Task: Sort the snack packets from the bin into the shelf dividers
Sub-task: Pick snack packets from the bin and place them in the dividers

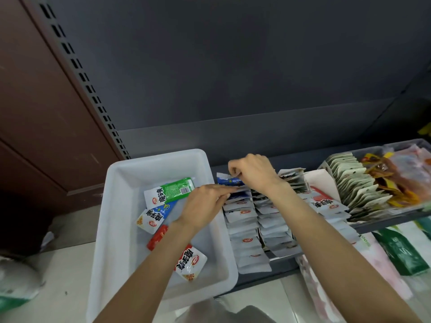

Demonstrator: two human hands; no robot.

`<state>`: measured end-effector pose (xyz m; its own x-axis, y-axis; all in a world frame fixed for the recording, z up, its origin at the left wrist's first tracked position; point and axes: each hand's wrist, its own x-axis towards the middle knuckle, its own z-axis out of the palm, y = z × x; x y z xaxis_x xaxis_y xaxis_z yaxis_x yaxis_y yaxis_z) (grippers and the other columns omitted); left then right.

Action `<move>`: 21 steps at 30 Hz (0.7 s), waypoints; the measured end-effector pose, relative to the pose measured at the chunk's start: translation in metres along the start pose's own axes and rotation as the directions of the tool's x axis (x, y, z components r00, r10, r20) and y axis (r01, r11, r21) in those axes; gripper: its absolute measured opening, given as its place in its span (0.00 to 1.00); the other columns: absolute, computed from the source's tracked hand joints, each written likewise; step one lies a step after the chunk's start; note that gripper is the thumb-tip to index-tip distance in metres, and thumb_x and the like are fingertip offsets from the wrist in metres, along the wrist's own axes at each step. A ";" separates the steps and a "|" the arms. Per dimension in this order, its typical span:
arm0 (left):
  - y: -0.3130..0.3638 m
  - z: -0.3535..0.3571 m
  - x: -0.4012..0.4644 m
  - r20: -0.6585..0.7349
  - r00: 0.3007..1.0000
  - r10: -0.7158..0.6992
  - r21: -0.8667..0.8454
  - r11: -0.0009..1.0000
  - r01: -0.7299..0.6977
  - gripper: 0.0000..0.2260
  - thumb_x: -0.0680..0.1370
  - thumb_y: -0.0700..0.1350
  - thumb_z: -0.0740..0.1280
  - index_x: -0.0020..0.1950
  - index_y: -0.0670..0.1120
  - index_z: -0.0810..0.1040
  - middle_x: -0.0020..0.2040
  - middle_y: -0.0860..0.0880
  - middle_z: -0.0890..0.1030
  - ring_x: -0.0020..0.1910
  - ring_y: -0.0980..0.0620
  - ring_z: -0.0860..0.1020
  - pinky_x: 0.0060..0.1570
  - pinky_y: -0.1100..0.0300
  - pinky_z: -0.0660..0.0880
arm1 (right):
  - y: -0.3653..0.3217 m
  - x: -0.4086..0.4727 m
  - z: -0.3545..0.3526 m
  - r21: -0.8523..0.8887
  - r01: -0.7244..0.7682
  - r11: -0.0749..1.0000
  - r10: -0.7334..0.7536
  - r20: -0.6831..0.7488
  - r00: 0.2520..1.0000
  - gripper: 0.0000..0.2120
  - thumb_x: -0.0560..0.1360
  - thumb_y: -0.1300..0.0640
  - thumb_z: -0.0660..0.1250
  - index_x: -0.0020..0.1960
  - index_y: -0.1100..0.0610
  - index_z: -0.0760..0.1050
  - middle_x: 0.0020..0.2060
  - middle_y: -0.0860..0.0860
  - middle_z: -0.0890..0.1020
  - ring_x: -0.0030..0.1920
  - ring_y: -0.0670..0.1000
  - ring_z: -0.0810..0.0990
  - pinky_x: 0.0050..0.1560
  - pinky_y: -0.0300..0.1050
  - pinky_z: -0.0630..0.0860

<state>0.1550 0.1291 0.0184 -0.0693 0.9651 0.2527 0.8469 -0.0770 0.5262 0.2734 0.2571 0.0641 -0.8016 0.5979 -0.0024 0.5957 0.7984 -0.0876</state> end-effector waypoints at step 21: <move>-0.017 -0.014 -0.015 -0.210 0.978 -0.012 0.016 1.000 0.015 0.12 0.77 0.49 0.65 0.58 0.51 0.80 0.53 0.53 0.83 0.51 0.54 0.80 0.49 0.61 0.76 | 0.000 -0.007 -0.003 0.182 -0.053 0.982 0.053 0.008 0.999 0.11 0.74 0.51 0.69 0.56 0.48 0.79 0.49 0.45 0.84 0.50 0.47 0.81 0.51 0.45 0.77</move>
<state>0.1342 0.1125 0.0170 -0.1883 0.8919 0.4113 0.8539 -0.0582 0.5172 0.2794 0.2531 0.0670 -0.7695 0.6385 -0.0149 0.6185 0.7391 -0.2667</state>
